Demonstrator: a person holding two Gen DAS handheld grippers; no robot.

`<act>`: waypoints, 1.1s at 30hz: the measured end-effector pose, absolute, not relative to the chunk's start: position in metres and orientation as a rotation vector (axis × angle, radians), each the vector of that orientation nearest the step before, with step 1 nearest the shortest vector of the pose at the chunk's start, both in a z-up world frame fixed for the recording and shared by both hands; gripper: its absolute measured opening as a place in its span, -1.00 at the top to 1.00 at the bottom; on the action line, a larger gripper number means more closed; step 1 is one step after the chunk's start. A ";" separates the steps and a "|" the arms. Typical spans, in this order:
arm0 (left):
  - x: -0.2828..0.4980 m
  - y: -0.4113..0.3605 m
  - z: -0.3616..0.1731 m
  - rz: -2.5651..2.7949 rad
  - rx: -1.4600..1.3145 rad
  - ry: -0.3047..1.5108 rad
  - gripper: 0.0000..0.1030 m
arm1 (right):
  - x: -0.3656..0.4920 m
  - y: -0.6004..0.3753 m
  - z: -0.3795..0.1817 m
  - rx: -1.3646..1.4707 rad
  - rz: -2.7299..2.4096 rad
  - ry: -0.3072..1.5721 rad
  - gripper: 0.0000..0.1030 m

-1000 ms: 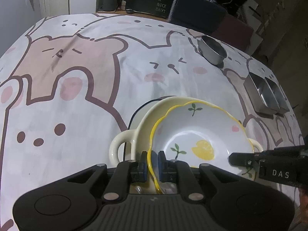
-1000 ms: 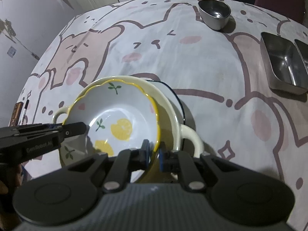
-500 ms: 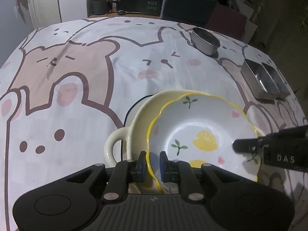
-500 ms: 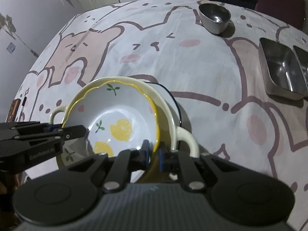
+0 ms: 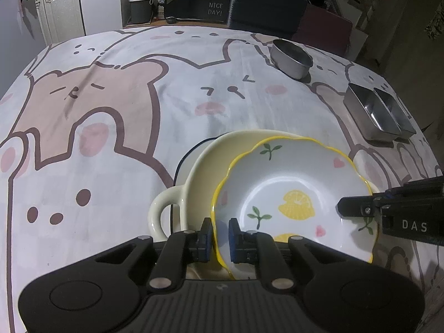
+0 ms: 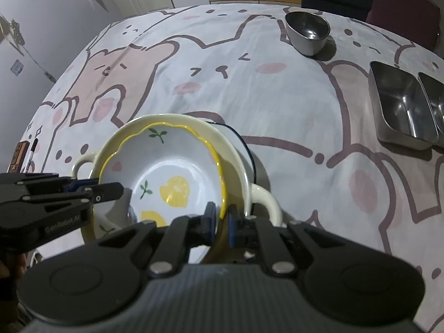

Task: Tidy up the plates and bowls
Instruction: 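Open both grippers to release the yellow-rimmed bowl's rim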

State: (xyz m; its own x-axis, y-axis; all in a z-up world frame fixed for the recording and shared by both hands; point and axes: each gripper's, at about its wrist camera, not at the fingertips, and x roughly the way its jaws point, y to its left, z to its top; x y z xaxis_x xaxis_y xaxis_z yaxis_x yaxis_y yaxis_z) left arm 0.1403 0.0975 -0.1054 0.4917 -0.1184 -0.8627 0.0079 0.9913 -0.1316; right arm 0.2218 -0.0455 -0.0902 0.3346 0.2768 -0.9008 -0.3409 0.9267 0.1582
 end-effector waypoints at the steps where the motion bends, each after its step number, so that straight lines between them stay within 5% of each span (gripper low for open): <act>1: 0.140 0.098 -0.105 -0.077 -0.116 1.055 0.75 | 0.222 -0.045 -0.090 -0.066 0.403 1.160 0.80; 33: 0.132 0.106 -0.100 -0.075 -0.113 1.040 0.82 | 0.241 -0.042 -0.108 0.009 0.396 1.214 0.79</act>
State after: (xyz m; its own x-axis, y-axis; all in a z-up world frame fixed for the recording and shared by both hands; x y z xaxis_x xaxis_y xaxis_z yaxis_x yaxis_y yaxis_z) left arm 0.1320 0.1063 -0.1002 0.5044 -0.1157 -0.8557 0.0087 0.9916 -0.1289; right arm 0.2413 -0.0419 -0.1081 0.2893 0.3014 -0.9085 -0.2919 0.9317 0.2161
